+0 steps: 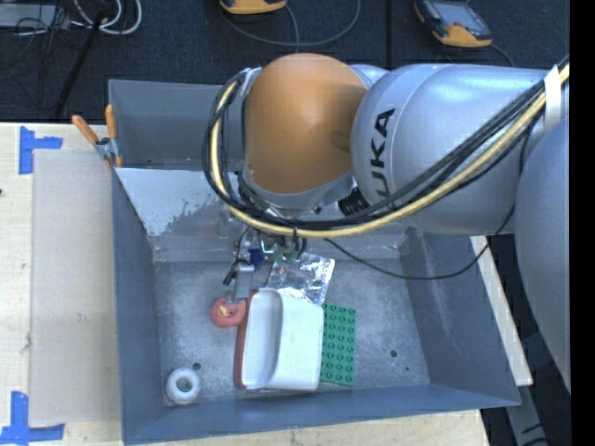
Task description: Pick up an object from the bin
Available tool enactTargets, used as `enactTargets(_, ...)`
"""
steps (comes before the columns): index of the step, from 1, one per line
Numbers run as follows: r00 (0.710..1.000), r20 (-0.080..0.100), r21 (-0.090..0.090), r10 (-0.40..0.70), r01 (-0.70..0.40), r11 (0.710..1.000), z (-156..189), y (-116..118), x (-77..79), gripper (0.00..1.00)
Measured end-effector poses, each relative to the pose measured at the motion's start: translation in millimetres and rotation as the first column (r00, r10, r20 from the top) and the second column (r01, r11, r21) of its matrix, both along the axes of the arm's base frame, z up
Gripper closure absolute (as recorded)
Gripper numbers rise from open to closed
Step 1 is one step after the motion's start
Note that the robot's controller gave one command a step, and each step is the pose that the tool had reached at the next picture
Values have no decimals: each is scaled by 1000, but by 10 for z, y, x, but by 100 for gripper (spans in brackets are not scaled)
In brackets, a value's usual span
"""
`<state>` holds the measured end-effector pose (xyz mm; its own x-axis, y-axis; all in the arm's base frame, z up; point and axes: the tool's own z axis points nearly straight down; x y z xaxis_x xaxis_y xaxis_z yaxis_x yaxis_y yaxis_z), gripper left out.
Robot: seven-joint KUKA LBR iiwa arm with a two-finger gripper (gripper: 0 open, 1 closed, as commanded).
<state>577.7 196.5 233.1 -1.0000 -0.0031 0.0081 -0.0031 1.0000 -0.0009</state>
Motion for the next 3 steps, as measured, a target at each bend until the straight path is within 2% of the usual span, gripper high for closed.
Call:
enactTargets(1,1000,-1,-1,-1,1,1000,-1687,-215,-161,0)
enactTargets(2,1000,6,2,-4,4,1000,-1633,-210,-132,100)
enactTargets(3,1000,11,2,7,-7,1000,-98,-413,-1007,100)
